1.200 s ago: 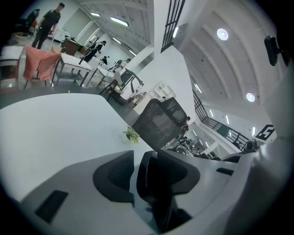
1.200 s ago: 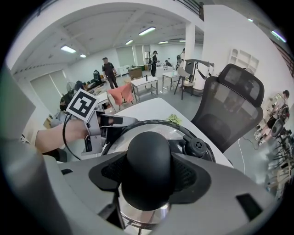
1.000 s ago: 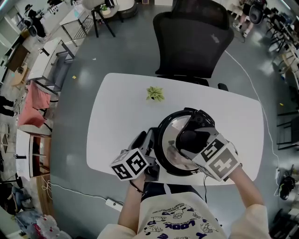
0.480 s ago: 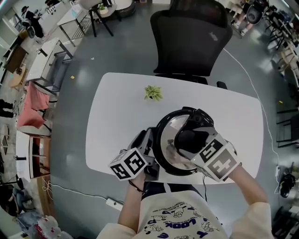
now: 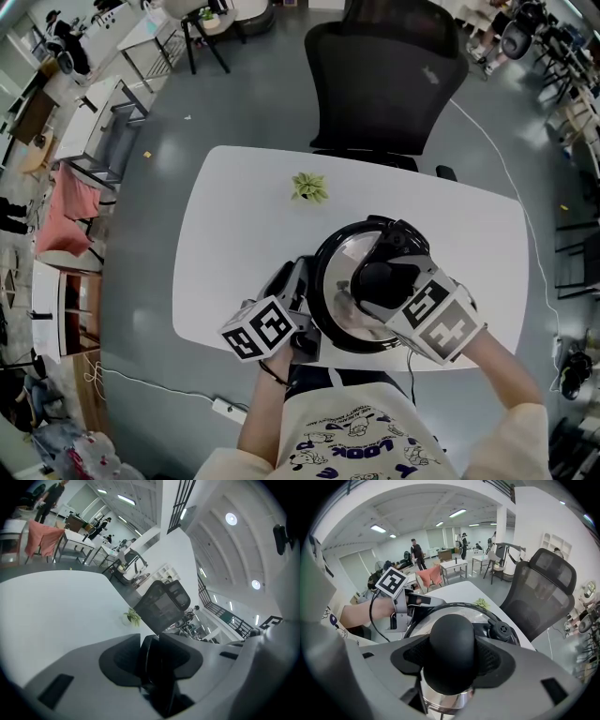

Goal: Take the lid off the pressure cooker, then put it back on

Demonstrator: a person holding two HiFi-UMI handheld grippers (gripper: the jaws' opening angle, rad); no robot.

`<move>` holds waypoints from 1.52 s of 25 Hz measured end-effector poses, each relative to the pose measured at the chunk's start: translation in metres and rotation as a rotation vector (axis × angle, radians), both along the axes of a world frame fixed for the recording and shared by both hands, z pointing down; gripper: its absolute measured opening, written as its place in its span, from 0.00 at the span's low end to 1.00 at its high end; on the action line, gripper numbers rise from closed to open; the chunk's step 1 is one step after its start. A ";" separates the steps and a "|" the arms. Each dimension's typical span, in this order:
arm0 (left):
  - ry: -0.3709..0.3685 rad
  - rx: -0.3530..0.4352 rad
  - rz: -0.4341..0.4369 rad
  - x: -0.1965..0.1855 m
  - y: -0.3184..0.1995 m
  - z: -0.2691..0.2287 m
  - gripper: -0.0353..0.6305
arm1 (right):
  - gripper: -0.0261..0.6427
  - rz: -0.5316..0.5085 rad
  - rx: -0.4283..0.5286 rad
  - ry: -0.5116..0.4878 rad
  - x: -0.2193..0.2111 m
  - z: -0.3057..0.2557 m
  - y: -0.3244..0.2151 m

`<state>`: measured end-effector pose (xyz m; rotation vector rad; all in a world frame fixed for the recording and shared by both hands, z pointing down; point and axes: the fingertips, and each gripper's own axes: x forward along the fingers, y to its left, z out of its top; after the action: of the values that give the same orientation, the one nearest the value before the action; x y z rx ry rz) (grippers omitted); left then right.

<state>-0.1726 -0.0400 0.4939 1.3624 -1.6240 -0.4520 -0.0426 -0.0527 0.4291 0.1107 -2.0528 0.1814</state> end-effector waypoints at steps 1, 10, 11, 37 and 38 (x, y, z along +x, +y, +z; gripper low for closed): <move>-0.001 -0.002 0.001 0.000 0.000 0.000 0.26 | 0.49 -0.005 0.000 0.001 0.000 0.000 0.000; -0.006 -0.001 0.006 -0.002 0.001 -0.001 0.26 | 0.50 -0.047 0.003 0.017 0.000 0.000 0.003; -0.003 -0.001 0.007 -0.002 0.001 -0.001 0.26 | 0.50 -0.054 0.004 0.021 0.000 0.000 0.003; 0.001 0.001 0.010 0.000 0.001 0.001 0.26 | 0.50 -0.435 0.018 0.053 0.002 0.002 0.014; 0.001 0.000 0.011 0.000 0.002 0.001 0.26 | 0.50 -0.452 0.019 0.054 0.002 0.002 0.015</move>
<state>-0.1728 -0.0379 0.4946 1.3699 -1.6148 -0.4459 -0.0408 -0.0377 0.4313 -0.3322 -1.9705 -0.1211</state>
